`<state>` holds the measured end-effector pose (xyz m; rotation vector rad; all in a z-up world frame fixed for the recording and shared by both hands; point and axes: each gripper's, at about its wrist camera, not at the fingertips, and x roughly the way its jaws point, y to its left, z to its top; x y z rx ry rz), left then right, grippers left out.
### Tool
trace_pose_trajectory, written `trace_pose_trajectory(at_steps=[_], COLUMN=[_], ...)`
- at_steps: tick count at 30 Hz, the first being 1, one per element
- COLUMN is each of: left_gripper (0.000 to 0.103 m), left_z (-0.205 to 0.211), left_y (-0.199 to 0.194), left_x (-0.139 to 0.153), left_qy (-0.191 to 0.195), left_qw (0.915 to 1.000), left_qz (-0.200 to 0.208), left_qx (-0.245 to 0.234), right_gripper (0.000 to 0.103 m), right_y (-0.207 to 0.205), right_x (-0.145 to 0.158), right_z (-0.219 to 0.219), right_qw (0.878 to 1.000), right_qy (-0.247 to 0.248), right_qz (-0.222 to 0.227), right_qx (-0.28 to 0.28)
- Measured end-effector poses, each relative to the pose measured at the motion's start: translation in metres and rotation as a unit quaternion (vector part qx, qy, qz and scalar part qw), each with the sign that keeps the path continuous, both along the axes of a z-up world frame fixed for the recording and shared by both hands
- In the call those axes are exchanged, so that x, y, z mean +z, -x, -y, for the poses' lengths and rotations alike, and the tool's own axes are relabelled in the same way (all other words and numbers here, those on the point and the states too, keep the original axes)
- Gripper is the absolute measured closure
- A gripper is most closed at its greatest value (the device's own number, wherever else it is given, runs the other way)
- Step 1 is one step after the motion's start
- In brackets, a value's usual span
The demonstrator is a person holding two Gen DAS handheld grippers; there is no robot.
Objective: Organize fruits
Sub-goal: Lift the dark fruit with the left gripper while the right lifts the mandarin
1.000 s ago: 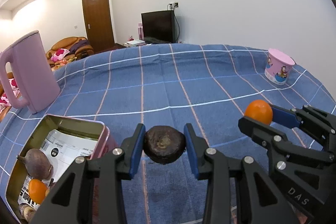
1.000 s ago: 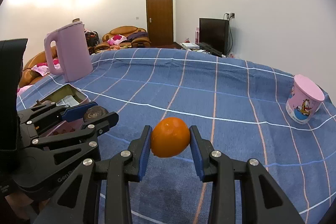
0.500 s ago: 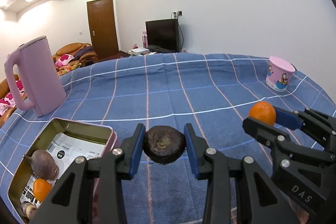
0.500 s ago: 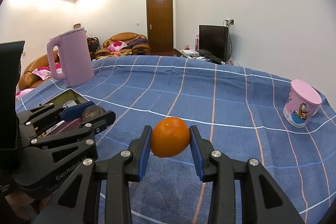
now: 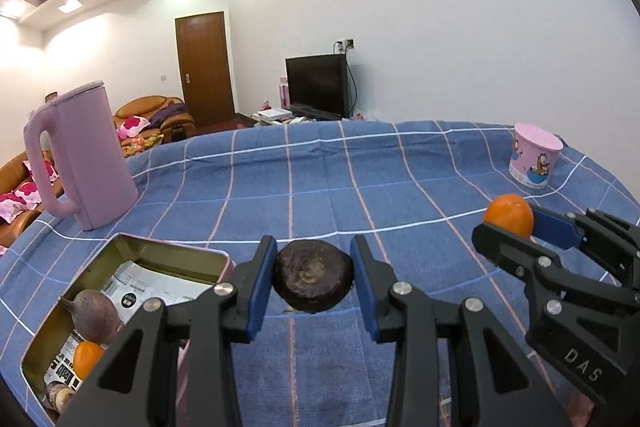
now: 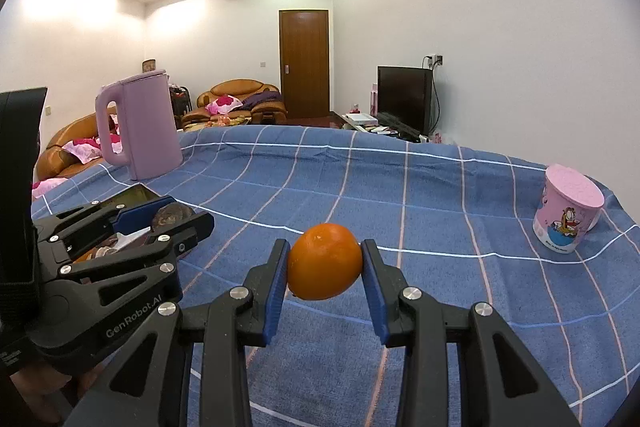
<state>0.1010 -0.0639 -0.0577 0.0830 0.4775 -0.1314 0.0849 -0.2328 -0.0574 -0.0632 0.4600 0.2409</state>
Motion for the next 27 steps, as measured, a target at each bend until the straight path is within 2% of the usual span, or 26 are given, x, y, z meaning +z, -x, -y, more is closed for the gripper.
trace_pose_trajectory(at_steps=[15, 27], left_gripper=[0.064, 0.063], left_z=[0.002, -0.001], left_y=[0.018, 0.023], left_x=[0.007, 0.01], left_qy=[-0.008, -0.002], left_qw=[0.9986, 0.998], left_qz=[0.05, 0.06], left_qx=[0.015, 0.021], right_gripper=[0.065, 0.065], right_y=[0.015, 0.02], right_x=[0.005, 0.007], right_z=[0.001, 0.001], right_qw=[0.999, 0.998], right_qy=[0.002, 0.003], right_qz=[0.045, 0.059], right_qx=[-0.003, -0.006])
